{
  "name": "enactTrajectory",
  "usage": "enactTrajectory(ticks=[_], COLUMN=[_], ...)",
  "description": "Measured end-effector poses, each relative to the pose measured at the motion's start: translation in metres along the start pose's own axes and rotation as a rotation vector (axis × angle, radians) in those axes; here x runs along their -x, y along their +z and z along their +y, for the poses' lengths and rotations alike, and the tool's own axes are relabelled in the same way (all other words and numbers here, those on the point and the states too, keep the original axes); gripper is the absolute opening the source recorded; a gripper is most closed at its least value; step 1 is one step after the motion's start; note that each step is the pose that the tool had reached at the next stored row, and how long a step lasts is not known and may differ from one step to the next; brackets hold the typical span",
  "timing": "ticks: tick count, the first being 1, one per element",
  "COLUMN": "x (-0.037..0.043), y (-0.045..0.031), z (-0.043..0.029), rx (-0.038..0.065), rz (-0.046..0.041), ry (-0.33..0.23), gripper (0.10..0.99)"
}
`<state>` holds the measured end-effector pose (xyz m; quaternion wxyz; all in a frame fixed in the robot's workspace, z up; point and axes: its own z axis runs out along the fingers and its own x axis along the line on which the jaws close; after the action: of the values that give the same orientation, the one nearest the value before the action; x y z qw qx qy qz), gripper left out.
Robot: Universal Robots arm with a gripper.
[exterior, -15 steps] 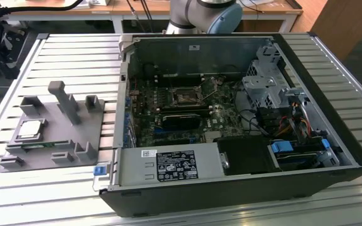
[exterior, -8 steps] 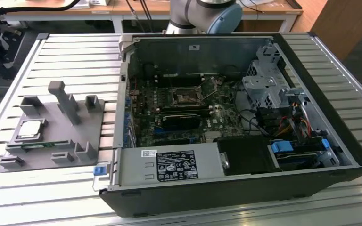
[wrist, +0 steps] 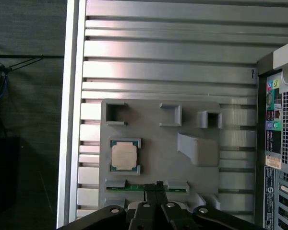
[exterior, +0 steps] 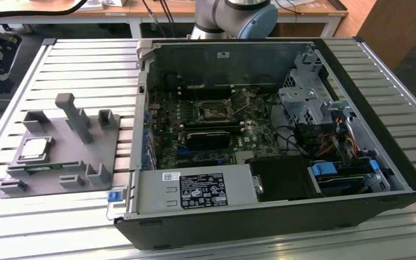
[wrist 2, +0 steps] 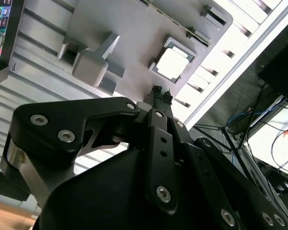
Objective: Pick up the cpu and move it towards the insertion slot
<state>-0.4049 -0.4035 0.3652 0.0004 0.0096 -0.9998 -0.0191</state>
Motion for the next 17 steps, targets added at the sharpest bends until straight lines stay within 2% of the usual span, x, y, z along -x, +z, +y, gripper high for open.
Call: enactTrajectory(ticks=[12,13,14,15,16,17], x=[-0.0081,-0.0087,-0.0095,-0.0102,-0.0109,-0.0116], y=[0.0095,0.0108,0.0121,0.0135,0.0149,0.0164], z=[-0.0048,-0.0056,-0.0062,-0.0068,-0.0072,-0.0076], rx=[-0.001,-0.001,-0.001,-0.001,-0.001,-0.001], rz=[0.0001,0.0000,0.0001,0.0002,0.0002,0.0001], ry=[0.000,-0.001,-0.001,-0.001,-0.001,-0.002], gripper=[0.114,0.169,0.169,0.231,0.231,0.290])
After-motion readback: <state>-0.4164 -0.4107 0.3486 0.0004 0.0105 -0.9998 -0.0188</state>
